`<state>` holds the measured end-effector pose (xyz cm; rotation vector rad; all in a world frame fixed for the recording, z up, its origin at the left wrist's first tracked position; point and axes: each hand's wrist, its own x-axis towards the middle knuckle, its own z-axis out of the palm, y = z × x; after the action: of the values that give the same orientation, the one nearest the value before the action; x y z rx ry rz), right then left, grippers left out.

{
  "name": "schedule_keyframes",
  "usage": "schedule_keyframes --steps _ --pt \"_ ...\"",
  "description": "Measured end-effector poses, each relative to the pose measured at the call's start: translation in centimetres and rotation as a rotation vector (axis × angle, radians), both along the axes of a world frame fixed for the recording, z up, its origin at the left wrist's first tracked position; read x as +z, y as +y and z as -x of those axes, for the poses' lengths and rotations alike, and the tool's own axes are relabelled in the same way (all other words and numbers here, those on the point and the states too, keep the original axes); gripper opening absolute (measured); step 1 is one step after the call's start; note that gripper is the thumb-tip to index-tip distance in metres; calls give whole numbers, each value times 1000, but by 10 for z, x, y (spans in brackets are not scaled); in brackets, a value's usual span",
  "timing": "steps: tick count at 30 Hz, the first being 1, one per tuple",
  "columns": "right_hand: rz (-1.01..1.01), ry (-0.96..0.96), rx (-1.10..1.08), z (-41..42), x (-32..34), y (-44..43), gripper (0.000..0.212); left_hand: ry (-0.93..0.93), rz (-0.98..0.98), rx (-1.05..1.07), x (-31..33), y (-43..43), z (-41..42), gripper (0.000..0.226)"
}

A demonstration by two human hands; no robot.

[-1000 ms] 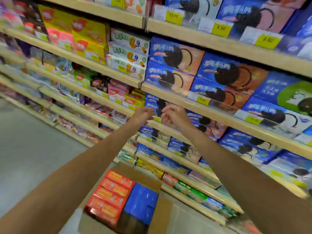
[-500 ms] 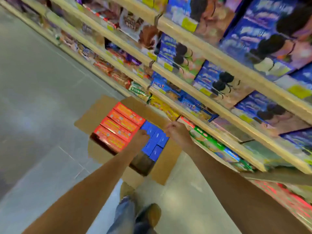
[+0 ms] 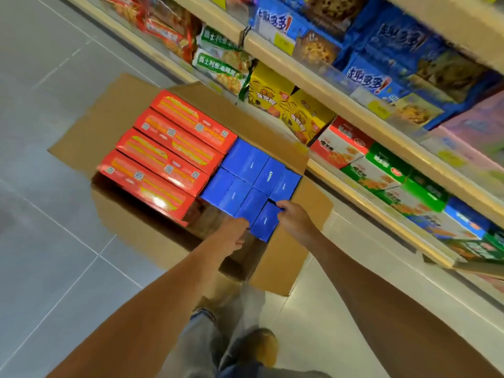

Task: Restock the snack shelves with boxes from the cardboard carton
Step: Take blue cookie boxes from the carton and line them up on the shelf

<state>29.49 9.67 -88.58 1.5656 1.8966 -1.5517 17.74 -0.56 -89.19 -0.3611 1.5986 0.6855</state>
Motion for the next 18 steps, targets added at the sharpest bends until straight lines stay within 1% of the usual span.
schedule_keyframes --steps 1,3,6,10,12,15,18 --pt "-17 -12 2 0 -15 -2 44 -26 -22 25 -11 1 -1 9" --pt "-73 -24 10 1 -29 -2 44 -62 -53 80 -24 2 -3 29" --pt "-164 -38 62 2 -36 -6 46 -86 -50 104 -30 3 -6 35" --pt "-279 -92 227 2 -39 -12 48 -165 -99 150 -33 4 -9 35" --pt "-299 -110 238 3 -43 -15 48 -176 -108 141 -40 0 -7 31" --pt "-266 -133 181 7 -51 -16 47 -199 -101 129 -44 -5 -6 28" --pt "-198 -178 228 12 -55 -20 47 -280 -109 116 -49 -13 -5 24"
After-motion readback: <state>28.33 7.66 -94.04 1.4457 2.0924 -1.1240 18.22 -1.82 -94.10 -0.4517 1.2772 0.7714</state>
